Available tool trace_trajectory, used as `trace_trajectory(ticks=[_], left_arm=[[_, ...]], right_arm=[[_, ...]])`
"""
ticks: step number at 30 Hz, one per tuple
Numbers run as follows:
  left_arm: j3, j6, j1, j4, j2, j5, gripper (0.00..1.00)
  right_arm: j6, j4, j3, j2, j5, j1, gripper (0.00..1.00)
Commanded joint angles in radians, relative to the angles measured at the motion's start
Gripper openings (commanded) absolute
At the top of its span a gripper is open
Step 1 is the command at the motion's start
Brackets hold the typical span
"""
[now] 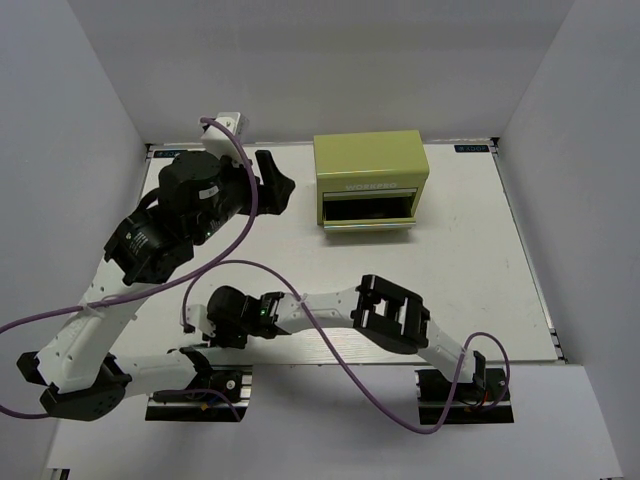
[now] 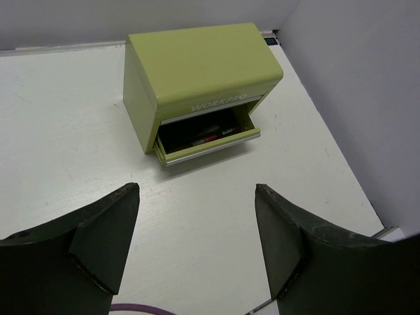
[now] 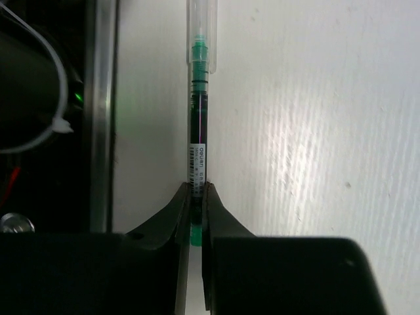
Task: Sort the stationery into containers
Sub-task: Pick up the pen from the corner of the board.
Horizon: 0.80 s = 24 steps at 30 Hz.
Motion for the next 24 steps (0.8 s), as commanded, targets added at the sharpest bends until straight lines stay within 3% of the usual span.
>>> trace_trajectory(ticks=[1, 4, 12, 24], left_arm=[[-0.017, -0.004, 0.003, 0.012, -0.017, 0.014, 0.81], [-0.044, -0.015, 0.003, 0.012, -0.028, 0.014, 0.81], [-0.265, -0.082, 0.003, 0.153, -0.134, 0.087, 0.81], [-0.354, -0.11, 0.003, 0.346, -0.144, 0.025, 0.82]], right_arm=[[-0.012, -0.132, -0.089, -0.003, 0.01, -0.066, 0.05], [-0.018, -0.134, -0.151, -0.048, 0.001, -0.118, 0.0], [-0.127, -0.151, -0.326, -0.277, -0.141, -0.218, 0.0], [-0.295, -0.166, -0.67, -0.786, -0.07, -0.344, 0.0]])
